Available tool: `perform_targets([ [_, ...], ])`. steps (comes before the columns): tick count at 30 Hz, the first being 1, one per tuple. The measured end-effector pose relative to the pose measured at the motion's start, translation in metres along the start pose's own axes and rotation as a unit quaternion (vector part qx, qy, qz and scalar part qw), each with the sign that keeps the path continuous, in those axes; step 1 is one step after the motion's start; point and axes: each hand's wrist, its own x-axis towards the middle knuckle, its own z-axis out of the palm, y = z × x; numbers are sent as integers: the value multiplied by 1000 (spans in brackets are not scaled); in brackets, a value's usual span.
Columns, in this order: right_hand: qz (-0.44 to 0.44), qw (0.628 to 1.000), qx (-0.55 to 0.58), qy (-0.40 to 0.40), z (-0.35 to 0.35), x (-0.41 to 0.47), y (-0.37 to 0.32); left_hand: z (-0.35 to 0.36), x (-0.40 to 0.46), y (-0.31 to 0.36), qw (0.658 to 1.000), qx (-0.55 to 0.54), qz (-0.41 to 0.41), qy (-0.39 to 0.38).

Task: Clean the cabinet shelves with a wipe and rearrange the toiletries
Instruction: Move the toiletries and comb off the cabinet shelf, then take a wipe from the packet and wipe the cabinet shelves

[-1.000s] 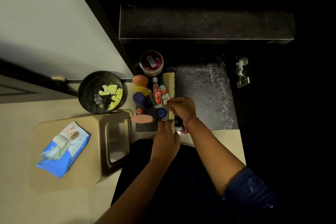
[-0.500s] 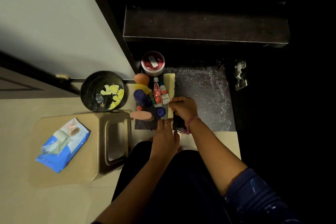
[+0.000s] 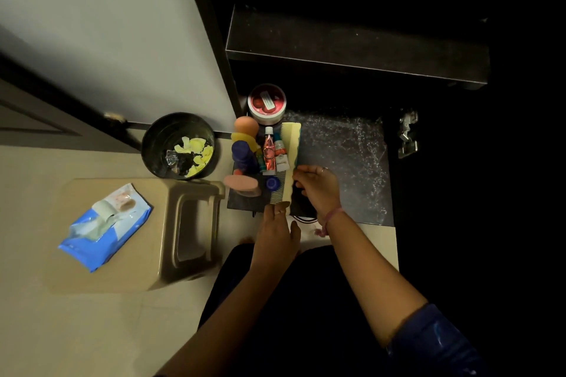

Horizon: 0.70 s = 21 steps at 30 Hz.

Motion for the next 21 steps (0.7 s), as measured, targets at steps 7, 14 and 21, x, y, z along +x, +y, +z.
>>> perform_targets([
  [7, -15, 998, 56, 39, 4, -33, 20, -14, -13, -22, 999, -39, -15, 3],
  [14, -14, 998, -43, -40, 52, -92, 53, -51, -34, -85, 984, -112, -129, 44],
  [21, -20, 963, -209, -170, 149, -128, 82, -112, -55, -181, 968, -111, -204, 92],
])
